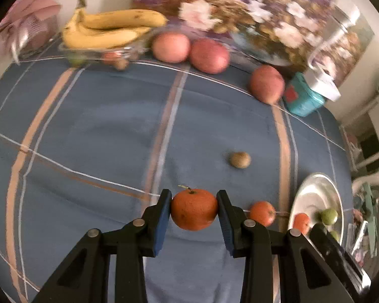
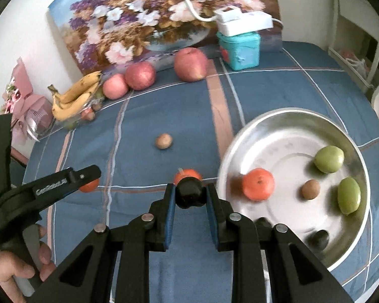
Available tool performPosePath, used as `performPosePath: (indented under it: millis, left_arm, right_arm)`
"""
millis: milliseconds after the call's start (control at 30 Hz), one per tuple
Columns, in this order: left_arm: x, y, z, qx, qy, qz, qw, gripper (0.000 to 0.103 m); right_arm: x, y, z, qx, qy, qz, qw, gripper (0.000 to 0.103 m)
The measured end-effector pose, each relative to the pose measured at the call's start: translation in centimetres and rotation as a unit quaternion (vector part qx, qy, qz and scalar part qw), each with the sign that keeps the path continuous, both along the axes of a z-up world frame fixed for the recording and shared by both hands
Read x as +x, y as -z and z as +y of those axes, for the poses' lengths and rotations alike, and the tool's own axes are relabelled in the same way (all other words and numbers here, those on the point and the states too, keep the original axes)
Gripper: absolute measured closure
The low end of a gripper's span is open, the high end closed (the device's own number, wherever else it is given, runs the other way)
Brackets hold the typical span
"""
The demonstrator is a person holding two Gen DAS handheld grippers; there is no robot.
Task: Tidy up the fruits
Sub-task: 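Carry tangerine and dark plum to the steel plate and release both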
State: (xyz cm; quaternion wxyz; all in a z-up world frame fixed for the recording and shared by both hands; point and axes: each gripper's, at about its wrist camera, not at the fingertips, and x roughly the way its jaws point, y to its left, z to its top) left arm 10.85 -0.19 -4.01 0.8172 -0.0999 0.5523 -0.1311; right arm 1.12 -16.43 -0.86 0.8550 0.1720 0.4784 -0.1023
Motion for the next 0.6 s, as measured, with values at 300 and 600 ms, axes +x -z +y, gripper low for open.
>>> performPosePath:
  millis: [300,600]
  left_arm:
    - [-3.1,-1.4,-8.6,-0.019,0.118,-0.007,0.9928,0.064]
    - [-6.1,0.0,-14.3,-0.006,0.191,0.008,0.9816,0.064]
  right_arm:
    - [-2.5,0.2,-9.0,-0.004,0.11,0.022,0.994,0.078]
    - [-4.2,1.2,-12.3,0.017,0.149,0.035,0.988,0.077]
